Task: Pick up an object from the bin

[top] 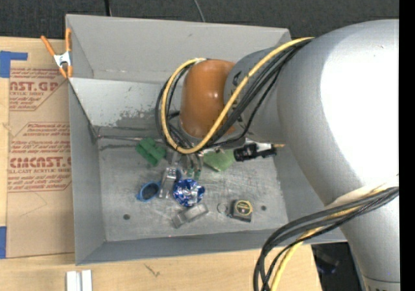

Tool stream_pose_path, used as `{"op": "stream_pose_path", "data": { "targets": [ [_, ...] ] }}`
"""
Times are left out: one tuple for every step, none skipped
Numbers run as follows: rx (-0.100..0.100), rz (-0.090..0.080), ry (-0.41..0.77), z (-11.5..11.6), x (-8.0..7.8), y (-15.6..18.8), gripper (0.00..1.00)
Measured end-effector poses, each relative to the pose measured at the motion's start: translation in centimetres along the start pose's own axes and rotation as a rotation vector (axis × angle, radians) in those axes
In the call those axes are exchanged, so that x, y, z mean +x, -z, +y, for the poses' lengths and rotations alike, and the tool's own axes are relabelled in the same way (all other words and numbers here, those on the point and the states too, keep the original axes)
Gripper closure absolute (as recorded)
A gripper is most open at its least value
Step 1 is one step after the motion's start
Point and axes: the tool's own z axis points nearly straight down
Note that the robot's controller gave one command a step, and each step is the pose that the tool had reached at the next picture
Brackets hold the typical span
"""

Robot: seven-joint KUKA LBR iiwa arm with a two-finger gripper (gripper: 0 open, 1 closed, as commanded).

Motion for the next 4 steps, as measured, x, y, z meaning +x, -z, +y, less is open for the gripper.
{"op": "stream_pose_path", "data": {
  "targets": [
    [-0.012, -0.020, -0.111, -1.0, 5.3, 0.2, 0.00],
    [-0.009, -0.006, -0.110, -0.9, 5.5, 0.2, 1.00],
    [-0.002, 0.000, -0.108, -0.8, 5.5, 2.4, 1.00],
    [-0.002, -0.001, -0.108, -0.7, 5.5, 5.2, 1.00]
  ]
}}
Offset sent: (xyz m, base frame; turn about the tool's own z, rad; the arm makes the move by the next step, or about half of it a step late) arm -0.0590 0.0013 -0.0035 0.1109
